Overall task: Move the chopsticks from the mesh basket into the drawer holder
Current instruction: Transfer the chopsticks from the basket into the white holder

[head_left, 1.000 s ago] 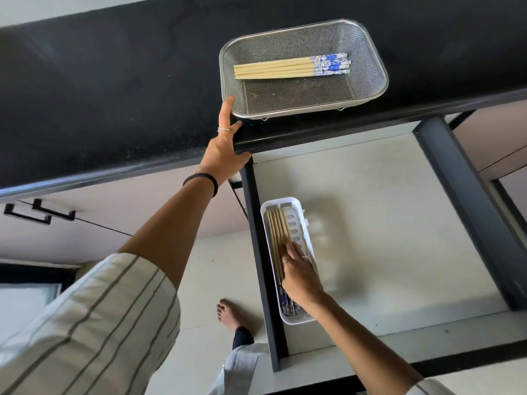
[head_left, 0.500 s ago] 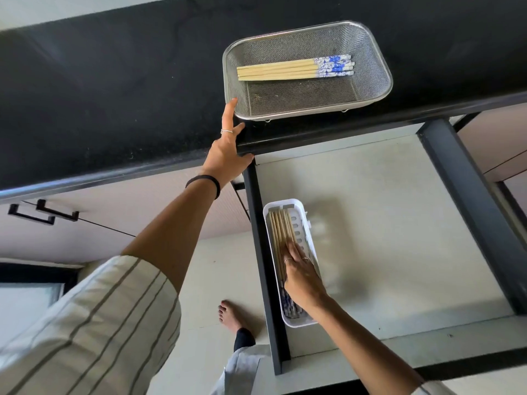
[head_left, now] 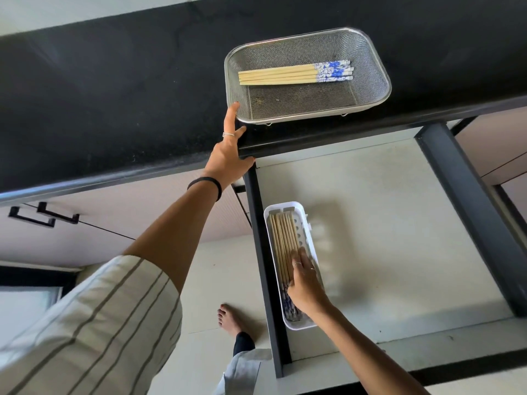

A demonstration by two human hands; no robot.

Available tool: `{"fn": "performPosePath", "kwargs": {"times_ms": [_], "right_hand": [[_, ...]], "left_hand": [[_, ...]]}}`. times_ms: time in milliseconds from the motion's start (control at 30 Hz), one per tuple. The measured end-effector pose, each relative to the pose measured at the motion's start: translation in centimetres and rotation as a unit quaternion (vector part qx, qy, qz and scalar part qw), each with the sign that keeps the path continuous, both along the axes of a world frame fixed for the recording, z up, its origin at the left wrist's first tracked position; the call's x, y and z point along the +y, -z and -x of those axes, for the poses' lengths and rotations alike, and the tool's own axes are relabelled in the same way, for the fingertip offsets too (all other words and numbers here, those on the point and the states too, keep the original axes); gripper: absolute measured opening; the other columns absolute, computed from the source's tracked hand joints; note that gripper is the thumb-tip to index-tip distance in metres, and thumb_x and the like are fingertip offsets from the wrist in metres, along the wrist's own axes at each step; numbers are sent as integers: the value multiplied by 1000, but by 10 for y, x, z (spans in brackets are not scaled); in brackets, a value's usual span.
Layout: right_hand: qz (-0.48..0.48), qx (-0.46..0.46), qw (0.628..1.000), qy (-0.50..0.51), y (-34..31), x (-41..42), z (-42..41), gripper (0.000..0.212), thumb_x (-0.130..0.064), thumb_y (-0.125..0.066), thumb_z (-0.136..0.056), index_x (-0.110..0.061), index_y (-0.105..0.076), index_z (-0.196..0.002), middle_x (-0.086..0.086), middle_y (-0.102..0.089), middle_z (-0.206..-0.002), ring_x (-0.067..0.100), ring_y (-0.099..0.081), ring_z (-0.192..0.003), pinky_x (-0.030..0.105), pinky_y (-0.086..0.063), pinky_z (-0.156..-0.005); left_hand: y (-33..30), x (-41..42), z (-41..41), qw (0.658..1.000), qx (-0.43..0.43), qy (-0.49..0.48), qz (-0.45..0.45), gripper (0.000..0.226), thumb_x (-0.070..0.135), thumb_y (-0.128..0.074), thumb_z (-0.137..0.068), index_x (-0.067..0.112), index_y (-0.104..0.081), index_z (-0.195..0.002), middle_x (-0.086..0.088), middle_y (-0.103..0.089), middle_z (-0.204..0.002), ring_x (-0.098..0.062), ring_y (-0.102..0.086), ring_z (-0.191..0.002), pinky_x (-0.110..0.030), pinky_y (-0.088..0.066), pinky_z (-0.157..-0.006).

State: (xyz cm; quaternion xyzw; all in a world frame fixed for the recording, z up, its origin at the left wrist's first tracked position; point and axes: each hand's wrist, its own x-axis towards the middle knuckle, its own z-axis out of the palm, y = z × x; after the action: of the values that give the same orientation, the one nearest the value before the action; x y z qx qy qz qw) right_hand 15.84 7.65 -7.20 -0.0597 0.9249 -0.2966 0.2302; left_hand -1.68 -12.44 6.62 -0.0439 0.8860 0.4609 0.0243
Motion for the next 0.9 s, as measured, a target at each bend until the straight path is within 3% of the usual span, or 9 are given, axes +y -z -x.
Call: {"fn": "performPosePath", "kwargs": {"times_ms": [233,400,600,767,900], "right_hand": [[60,-29,997,32,-7,2,8,63,12,-38,-86,-7,-29,-145,8,-30,-153,22,-24,-143,27,-17,-119],[72,-37,995,63,-11,0,11,56,7,-39,-89,-6,-34,-143,11,-41,-143,23,-35,-135,25,-24,-114],[73,-39,992,94,-13,-6,8,56,11,-38,-86,-3,-36,-141,11,-40,-143,23,-33,-136,27,-24,-116],[67,-45,990,117,-15,-6,5,61,16,-39,-81,-3,-37,-139,13,-40,-142,24,-34,-137,32,-28,-117],[74,-100,989,86,-15,-4,6,61,11,-38,-87,-6,-29,-145,9,-33,-151,21,-31,-140,28,-24,-117]], "left_hand": [[-1,0,-1,1000,-2,0,8,109,-7,-63,-83,32,13,-150,-15,-37,-151,-26,-59,-119,2,-42,-71],[-1,0,-1,1000,-4,-1,9,108,-7,-63,-83,32,13,-150,-14,-37,-152,-26,-52,-128,-8,-40,-85],[-1,0,-1,1000,-7,0,6,109,-7,-63,-83,33,13,-150,-15,-36,-152,-26,-55,-125,-9,-41,-84],[-1,0,-1,1000,-5,0,7,109,-8,-63,-82,33,13,-151,-16,-36,-152,-26,-57,-122,-1,-44,-72],[-3,1,-2,1000,-4,0,9,109,-9,-63,-82,31,11,-151,-15,-37,-151,-27,-54,-126,-2,-40,-78]]}}
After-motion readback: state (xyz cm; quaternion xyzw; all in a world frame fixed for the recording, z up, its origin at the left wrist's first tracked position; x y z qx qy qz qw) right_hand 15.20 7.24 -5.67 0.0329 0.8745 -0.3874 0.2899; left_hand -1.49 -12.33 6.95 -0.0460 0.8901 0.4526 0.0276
